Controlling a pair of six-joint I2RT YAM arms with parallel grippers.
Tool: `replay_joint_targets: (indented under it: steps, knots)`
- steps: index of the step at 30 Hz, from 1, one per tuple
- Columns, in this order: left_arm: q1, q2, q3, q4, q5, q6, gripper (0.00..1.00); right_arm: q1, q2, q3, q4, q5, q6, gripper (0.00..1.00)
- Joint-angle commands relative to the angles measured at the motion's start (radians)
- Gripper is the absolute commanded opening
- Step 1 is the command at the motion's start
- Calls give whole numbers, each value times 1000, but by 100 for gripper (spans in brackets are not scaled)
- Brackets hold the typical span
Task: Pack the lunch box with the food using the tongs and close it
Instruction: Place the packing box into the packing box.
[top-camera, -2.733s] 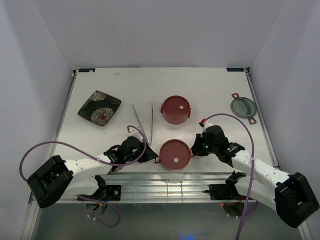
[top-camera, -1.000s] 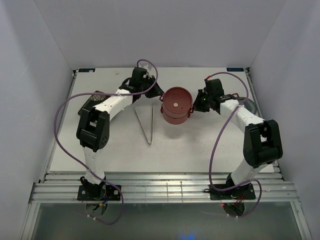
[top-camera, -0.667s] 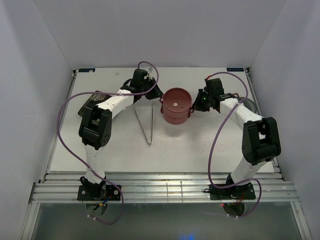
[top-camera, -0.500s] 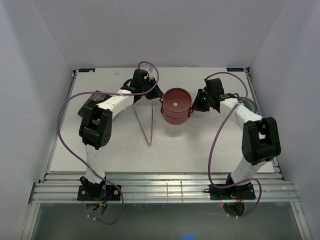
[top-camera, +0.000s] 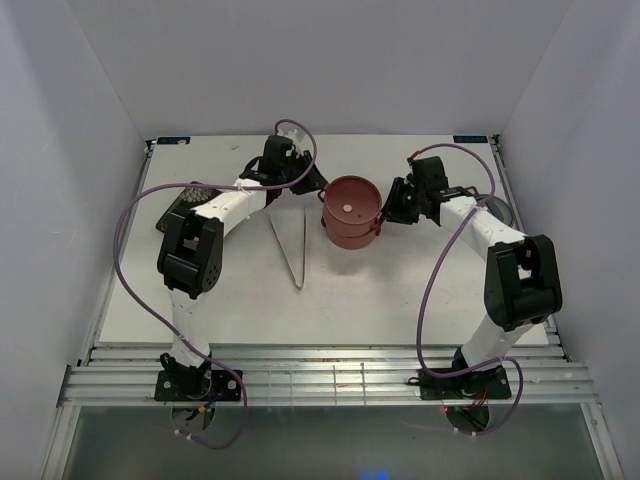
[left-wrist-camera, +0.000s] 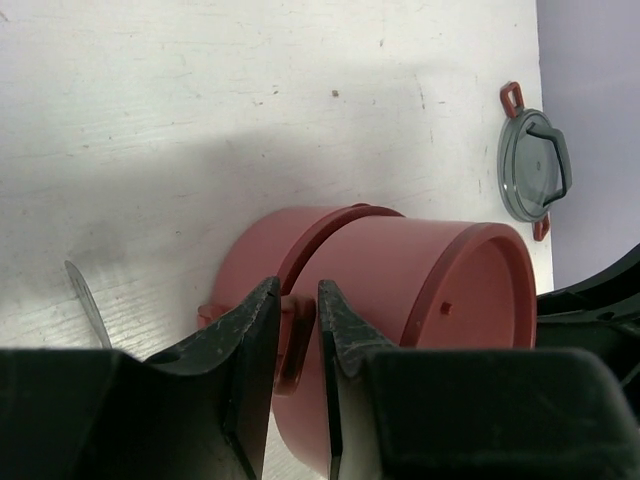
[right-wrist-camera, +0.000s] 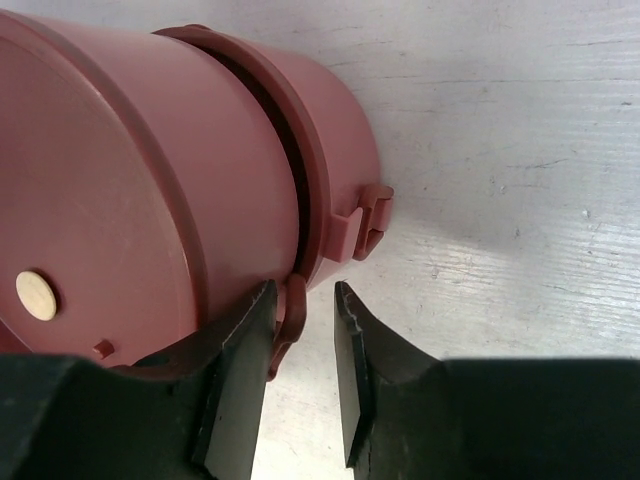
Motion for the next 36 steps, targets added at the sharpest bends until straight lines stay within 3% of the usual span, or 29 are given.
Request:
replay_joint_targets:
  steps: [1, 9, 31, 36]
  knots:
    - [-36, -11, 30, 40, 116, -12, 33, 22, -50, 10, 127, -87, 9, 36]
    - [-36, -2, 21, 52, 116, -17, 33, 6, -25, 36, 127, -97, 1, 24]
    - [-36, -19, -100, 131, 84, -84, 33, -32, 13, 129, 89, -81, -32, 24]
    - [-36, -25, -106, 129, 70, -84, 37, -34, -27, 115, 77, -51, -42, 29]
